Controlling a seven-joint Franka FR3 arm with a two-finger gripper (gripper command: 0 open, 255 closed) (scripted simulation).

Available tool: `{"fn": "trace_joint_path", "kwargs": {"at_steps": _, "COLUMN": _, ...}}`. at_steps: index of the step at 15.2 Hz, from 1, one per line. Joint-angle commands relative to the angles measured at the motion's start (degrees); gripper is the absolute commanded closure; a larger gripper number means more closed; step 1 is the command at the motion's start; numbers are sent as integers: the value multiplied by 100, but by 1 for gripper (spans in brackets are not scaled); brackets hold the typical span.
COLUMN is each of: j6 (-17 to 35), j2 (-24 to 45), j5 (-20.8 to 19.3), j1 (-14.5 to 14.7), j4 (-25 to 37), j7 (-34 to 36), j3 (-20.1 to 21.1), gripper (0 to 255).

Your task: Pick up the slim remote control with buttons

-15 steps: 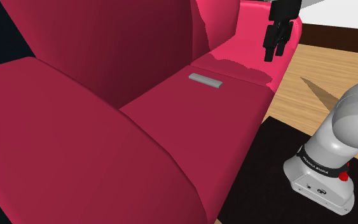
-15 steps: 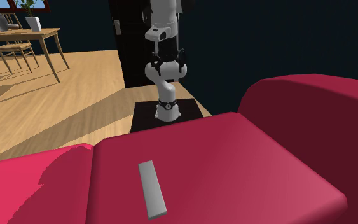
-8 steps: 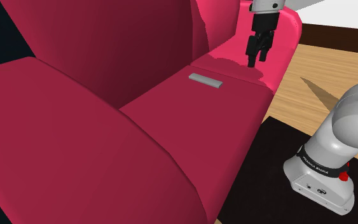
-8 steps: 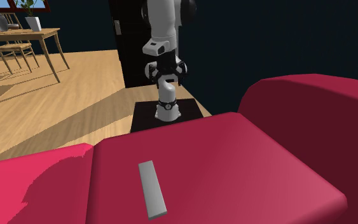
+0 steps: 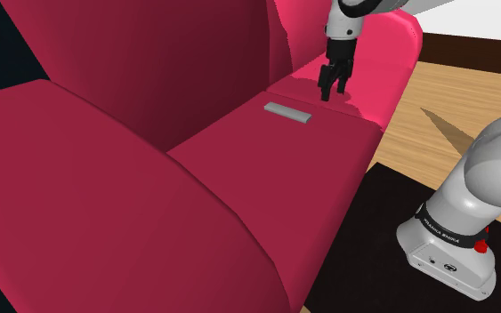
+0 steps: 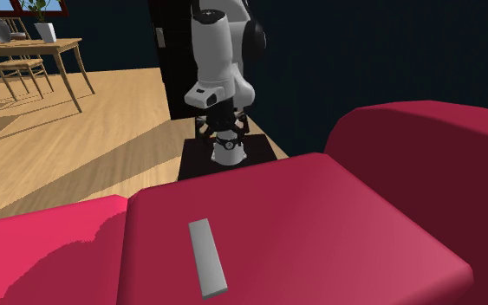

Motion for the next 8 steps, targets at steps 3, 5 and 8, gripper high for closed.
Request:
{"fn": "trace_joint_path", "kwargs": {"at_steps": 3, "j6": 590, "j2": 801, "j5": 36, "j1": -5, "j4": 337, "j7": -151, "j3": -100, "gripper": 0}}
{"fn": "trace_joint_path", "kwargs": {"at_steps": 5, "j6": 845, "j2": 1219, "j5": 76, "j1": -11, "j4": 556, "j7": -231, "j3": -143, "gripper": 0}}
{"fn": "trace_joint_path", "kwargs": {"at_steps": 8, "j6": 1175, "j2": 1851, "j5": 157, "j1": -25, "j4": 939, "j7": -356, "j3": -196, "gripper": 0}}
